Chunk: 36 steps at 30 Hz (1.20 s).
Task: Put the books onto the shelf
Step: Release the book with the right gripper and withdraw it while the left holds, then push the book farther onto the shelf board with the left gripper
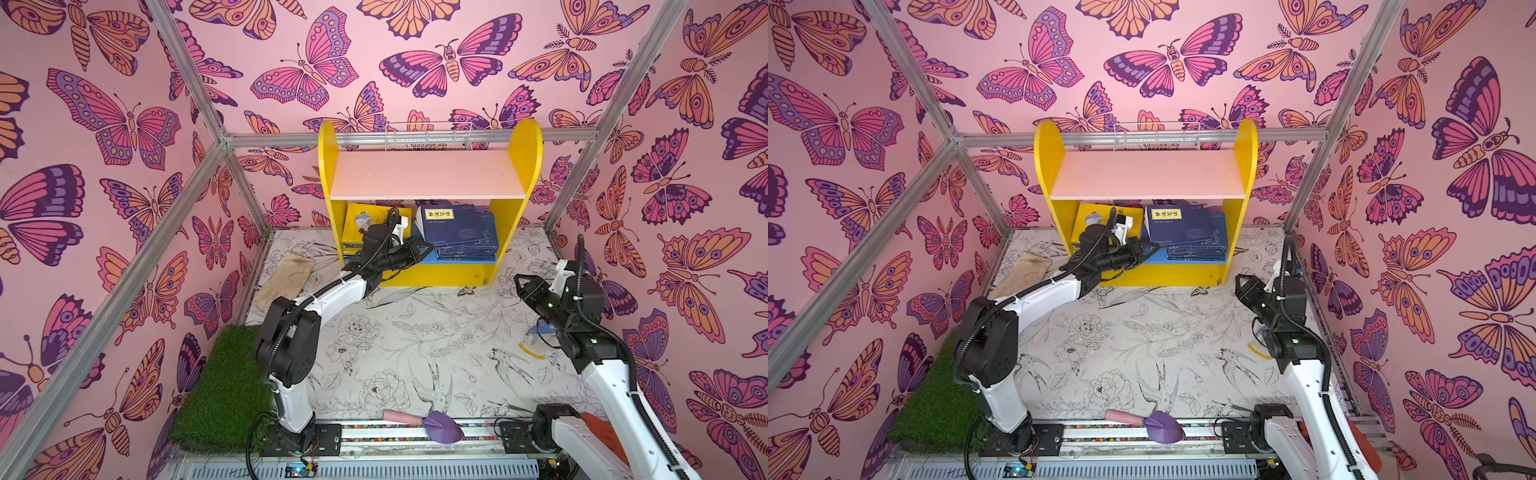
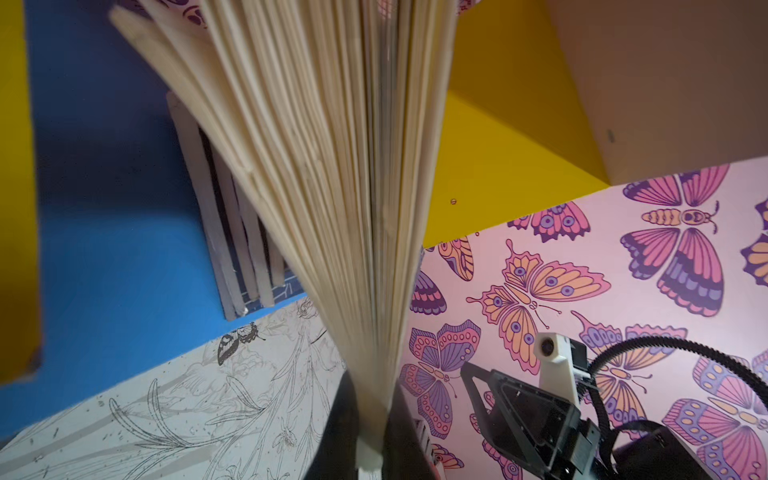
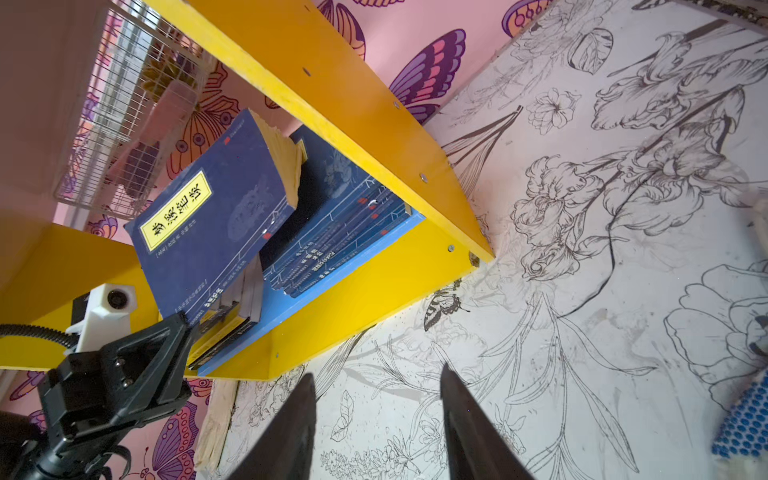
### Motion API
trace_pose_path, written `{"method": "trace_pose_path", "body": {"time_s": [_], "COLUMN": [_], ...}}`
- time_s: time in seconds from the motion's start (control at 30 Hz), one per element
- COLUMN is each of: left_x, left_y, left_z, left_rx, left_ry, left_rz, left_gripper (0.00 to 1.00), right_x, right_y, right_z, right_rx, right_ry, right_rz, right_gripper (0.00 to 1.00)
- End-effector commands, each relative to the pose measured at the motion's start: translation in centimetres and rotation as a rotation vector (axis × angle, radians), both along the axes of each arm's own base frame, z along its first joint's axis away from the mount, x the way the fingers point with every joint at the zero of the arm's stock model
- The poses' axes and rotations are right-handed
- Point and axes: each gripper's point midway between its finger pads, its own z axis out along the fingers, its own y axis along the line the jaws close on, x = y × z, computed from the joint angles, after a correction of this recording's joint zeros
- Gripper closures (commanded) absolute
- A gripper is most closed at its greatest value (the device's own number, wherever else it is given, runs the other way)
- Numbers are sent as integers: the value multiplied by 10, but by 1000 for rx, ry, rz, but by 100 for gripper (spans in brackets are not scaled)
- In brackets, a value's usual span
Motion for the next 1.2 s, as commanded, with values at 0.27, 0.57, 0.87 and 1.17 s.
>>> {"method": "trace_pose_path", "body": {"time_s": [0.27, 0.57, 0.87, 1.17], "left_x": [24, 39, 33, 28], "left_y": [-33, -57, -76, -74], "left_z": [1, -9, -21, -17], "left_rx": [42, 51, 87, 127], "left_ry": [-44, -27, 3, 18], "left_rz": [0, -24, -88, -73], "left_gripper": [100, 100, 100, 50], "right_x": [0, 0, 0, 2], "right_y": [-2, 3, 2, 6], "right_z": [-17, -21, -22, -23], "right_rx": [-18, -14, -28, -9], "right_ry": [46, 55, 67, 70], "right_rz": [8, 35, 43, 61], "right_gripper": [52, 52, 53, 53]}}
